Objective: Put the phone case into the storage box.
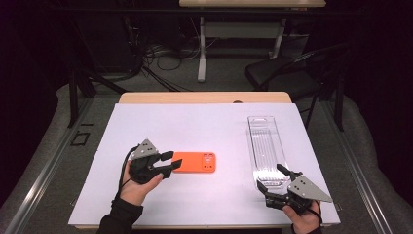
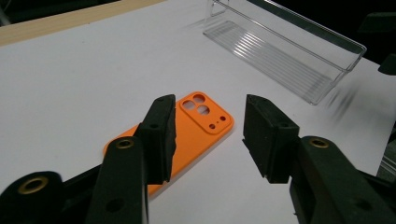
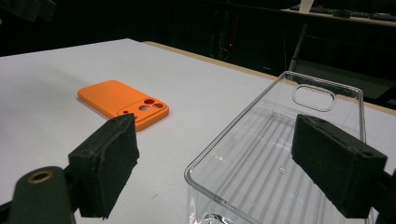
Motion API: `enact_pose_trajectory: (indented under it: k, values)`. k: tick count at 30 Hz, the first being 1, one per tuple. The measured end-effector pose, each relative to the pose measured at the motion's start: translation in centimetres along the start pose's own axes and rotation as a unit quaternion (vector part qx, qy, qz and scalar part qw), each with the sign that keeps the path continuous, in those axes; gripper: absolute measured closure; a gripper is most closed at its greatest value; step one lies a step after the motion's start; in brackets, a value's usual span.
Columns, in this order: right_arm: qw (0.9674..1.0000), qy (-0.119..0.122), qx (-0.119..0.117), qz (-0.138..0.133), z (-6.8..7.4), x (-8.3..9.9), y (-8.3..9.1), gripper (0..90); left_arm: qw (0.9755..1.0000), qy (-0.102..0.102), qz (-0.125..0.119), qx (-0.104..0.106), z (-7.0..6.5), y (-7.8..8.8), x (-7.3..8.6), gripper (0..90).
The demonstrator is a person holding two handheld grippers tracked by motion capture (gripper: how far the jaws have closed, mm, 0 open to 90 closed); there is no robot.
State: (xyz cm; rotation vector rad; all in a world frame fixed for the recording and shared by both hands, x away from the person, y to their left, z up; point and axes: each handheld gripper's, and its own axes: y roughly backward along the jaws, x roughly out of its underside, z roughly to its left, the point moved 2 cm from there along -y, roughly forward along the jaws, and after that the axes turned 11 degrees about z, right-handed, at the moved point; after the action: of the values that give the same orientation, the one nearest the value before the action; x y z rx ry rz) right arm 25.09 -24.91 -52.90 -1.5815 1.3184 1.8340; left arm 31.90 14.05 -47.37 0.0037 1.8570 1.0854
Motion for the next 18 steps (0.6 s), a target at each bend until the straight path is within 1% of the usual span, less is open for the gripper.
enact_pose_trajectory:
  k: [1, 3, 4, 5, 6, 7, 8, 9, 10, 11, 13, 14, 16, 18]
  values:
    - [1.0000, 0.000, 0.000, 0.000, 0.0, 0.0, 0.0, 14.1, 1.0000, 0.000, 0.000, 0.000, 0.0, 0.0, 0.0, 56.1]
    - [1.0000, -0.001, 0.000, 0.000, 0.0, 0.0, 0.0, 14.1, 1.0000, -0.001, 0.003, -0.009, -0.1, -0.7, -0.6, 56.3]
    - [1.0000, -0.001, -0.001, 0.000, 0.0, 0.0, 0.0, 14.1, 0.9999, 0.004, 0.000, -0.013, -0.2, -1.3, -1.2, 56.3]
    - [1.0000, -0.001, -0.001, 0.000, 0.0, 0.0, 0.0, 14.1, 0.9999, 0.004, 0.000, -0.013, -0.2, -1.3, -1.2, 56.2]
    - [1.0000, 0.000, -0.001, 0.000, 0.0, 0.0, 0.0, 14.1, 1.0000, 0.008, -0.002, -0.002, -0.3, -1.8, -1.8, 56.3]
    - [1.0000, 0.000, -0.001, 0.000, 0.0, 0.0, 0.0, 14.1, 1.0000, 0.008, -0.002, -0.002, -0.3, -1.8, -1.8, 57.1]
    - [1.0000, 0.001, -0.002, -0.001, 0.0, 0.0, 0.0, 14.1, 0.9999, 0.011, -0.003, 0.004, -0.4, -2.1, -2.1, 57.1]
    - [1.0000, 0.001, -0.002, 0.001, 0.0, 0.0, 0.0, 14.1, 0.9999, 0.010, 0.001, 0.013, -0.4, -2.5, -2.4, 58.4]
    - [1.0000, 0.001, -0.002, 0.001, 0.0, 0.0, 0.0, 14.1, 0.9998, 0.015, 0.004, 0.013, -0.5, -2.9, -2.9, 60.6]
    - [1.0000, 0.001, -0.002, 0.001, 0.0, 0.0, 0.0, 14.1, 0.9998, 0.015, 0.004, 0.013, -0.5, -2.9, -2.9, 61.3]
    - [1.0000, 0.000, -0.002, 0.002, 0.0, 0.1, 0.0, 14.1, 0.9996, 0.019, 0.014, 0.017, -0.4, -3.7, -3.6, 62.6]
    - [1.0000, 0.000, -0.002, 0.002, 0.0, 0.1, 0.0, 14.1, 0.9996, 0.019, 0.014, 0.017, -0.4, -3.7, -3.6, 62.7]
    - [1.0000, 0.000, -0.002, 0.003, 0.0, 0.1, 0.0, 14.1, 0.9995, 0.020, 0.022, 0.008, -0.4, -4.1, -4.1, 62.6]
    - [1.0000, 0.001, -0.003, 0.004, 0.0, 0.1, -0.1, 14.1, 0.9992, 0.027, 0.028, 0.006, -0.3, -4.6, -4.6, 61.9]
